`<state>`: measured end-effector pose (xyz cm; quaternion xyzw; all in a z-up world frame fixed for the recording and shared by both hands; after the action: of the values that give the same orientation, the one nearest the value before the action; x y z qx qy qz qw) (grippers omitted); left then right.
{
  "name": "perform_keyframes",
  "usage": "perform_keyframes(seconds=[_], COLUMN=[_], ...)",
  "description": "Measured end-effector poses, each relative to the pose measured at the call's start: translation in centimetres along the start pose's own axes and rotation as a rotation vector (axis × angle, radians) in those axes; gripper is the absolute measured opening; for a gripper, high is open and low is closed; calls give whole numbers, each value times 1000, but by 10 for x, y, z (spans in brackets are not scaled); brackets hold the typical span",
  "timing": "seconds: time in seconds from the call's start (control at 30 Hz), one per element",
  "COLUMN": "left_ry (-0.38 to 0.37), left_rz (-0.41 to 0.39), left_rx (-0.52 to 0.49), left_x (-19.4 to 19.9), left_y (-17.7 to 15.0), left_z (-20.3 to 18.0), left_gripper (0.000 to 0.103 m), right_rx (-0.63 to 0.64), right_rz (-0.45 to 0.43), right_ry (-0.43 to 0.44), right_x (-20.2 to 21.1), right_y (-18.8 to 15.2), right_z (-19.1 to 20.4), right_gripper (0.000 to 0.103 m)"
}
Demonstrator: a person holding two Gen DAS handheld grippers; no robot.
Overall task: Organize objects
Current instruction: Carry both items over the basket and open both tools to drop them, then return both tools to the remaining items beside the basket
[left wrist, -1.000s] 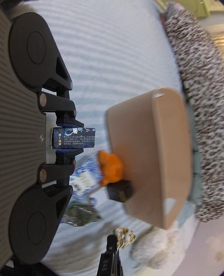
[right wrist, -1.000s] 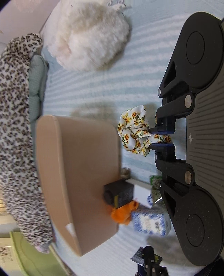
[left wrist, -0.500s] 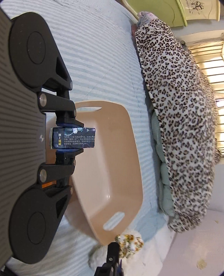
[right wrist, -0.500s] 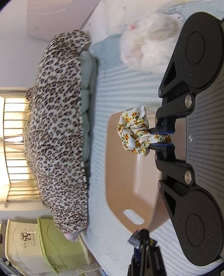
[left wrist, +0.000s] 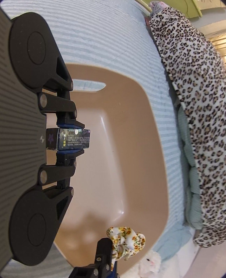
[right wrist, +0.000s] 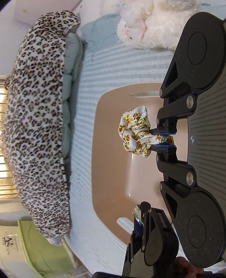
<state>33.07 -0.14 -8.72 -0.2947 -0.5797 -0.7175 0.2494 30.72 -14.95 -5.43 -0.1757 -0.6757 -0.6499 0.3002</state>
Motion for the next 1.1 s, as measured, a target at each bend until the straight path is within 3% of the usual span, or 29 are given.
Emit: perform_keyframes(seconds=[0.1,0.13,0.27,0.33,0.57,0.6,0.73,1.1], left_ry=[-22,-36,-36,-49,-47,-49,-62,-56], left_rz=[11,4,-28,-42,-79,-80,-82,-15], left_rx=[18,25,11,11,24,29,33,51], left_x=[3,7,29,41,81,87,107,108], left_y=[-3,-3,0,1,-10,-12,-22,-73], left_z=[0,0,4,5,13,15,18,21], left_gripper=[25,28,73,77,82,86,90,90], right_rx=[-13,-21,-28,-20,-51,-49,-37,-39], right_rz=[23,26,19,8,-1,-3,4,83], right_ry=[-1,-4,-23,-29,-19,-21,-37,-49], right_x=[-5,-5,8,18,57,63,83,98], right_y=[-4,-5,-8,-6,-3,-4,-13,-68], right_z=[-2,-3,-6,-6,-4,-4,0,6], right_gripper=[17,32,46,61,92,95,103,103])
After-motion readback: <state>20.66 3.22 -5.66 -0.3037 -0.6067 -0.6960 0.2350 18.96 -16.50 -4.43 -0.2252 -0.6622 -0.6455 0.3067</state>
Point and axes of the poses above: each gripper's, at about its wrist camera, not at the fingertips, and x roughly against the way its jaws point, z to its left, y to its top, the point moved 9 cm from there along -x, roughly the way its jaws point, and after that the axes turned 5 degrees about -z, right-handed, at the moved point
